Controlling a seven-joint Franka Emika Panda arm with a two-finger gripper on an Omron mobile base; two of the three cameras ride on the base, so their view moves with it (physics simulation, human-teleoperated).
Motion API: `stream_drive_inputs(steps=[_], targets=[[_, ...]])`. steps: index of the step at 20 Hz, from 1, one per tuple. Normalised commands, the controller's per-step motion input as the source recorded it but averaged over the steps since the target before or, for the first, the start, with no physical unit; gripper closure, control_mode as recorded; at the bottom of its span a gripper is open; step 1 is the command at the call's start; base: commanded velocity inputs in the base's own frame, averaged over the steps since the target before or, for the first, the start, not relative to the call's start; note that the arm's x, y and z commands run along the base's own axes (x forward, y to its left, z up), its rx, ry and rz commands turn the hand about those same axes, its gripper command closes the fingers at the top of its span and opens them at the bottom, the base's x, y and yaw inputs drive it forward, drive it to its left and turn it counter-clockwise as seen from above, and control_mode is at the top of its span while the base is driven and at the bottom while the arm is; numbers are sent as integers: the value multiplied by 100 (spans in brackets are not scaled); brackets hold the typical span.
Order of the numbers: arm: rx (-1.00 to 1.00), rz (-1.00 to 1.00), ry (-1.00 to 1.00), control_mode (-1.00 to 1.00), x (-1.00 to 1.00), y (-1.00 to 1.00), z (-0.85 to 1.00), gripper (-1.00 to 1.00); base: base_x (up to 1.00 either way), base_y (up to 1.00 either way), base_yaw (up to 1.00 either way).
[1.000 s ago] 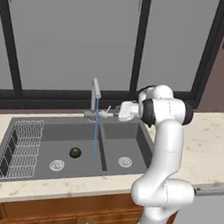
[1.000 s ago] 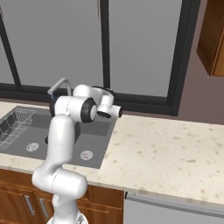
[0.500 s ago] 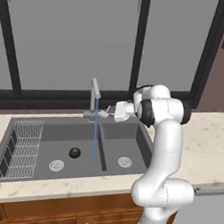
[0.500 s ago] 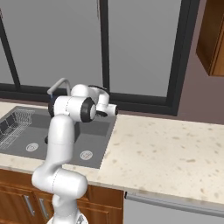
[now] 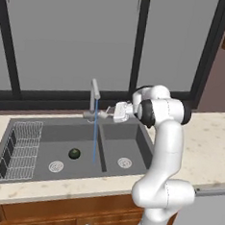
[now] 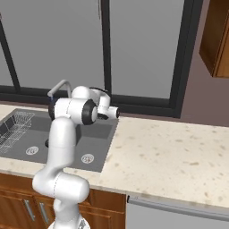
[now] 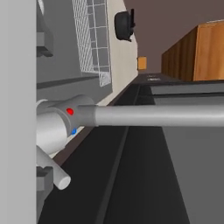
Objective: Turn on the sink faucet. Then move the squash from the counter to the sink. Turn off the sink. Move the vegetable from the sink to the pot next to the stove. Finally move the pot to the front right burner.
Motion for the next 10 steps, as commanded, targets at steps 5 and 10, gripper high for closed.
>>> stream_drive_inputs(steps=[5,10], targets=[[0,0,0,-100,29,43,0,-100,0,0,0],[0,2,0,-100,41,50,0,-100,0,0,0]])
